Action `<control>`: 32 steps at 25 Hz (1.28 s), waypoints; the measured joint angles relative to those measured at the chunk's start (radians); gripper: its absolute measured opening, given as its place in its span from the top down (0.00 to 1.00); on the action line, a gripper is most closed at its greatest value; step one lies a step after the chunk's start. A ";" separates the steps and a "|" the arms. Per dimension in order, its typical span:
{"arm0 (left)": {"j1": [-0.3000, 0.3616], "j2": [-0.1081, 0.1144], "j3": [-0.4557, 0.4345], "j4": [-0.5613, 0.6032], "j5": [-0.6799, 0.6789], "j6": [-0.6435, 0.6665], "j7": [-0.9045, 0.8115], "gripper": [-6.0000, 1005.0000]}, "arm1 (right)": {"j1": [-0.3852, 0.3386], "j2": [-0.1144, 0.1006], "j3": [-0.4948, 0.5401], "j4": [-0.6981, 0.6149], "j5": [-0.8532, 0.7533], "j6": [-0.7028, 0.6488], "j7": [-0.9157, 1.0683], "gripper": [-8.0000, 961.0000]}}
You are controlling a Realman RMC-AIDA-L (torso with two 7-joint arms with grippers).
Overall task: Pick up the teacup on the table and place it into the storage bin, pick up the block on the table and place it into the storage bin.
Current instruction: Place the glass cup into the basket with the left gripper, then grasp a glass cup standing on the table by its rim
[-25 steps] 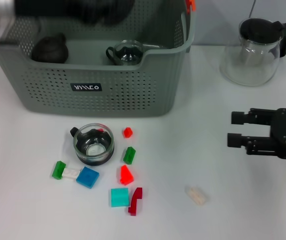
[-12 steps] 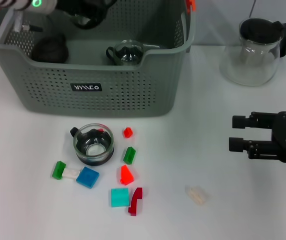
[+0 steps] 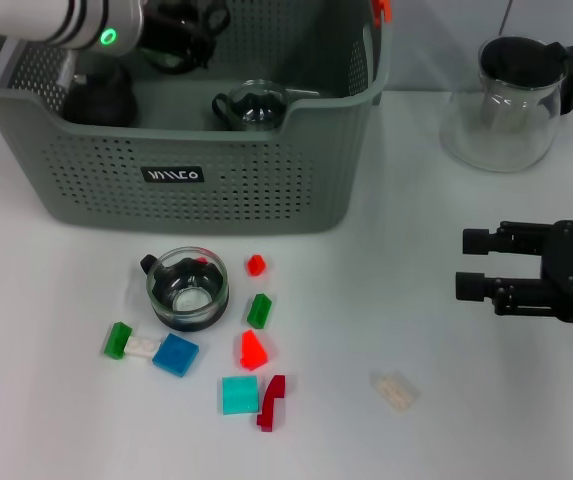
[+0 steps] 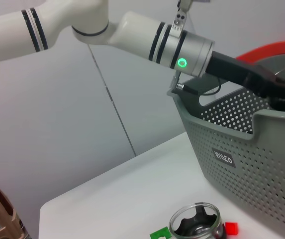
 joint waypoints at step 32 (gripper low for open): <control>0.125 -0.055 -0.056 0.335 -0.088 0.111 -0.038 0.37 | 0.002 0.000 0.004 0.000 0.001 0.006 -0.011 0.21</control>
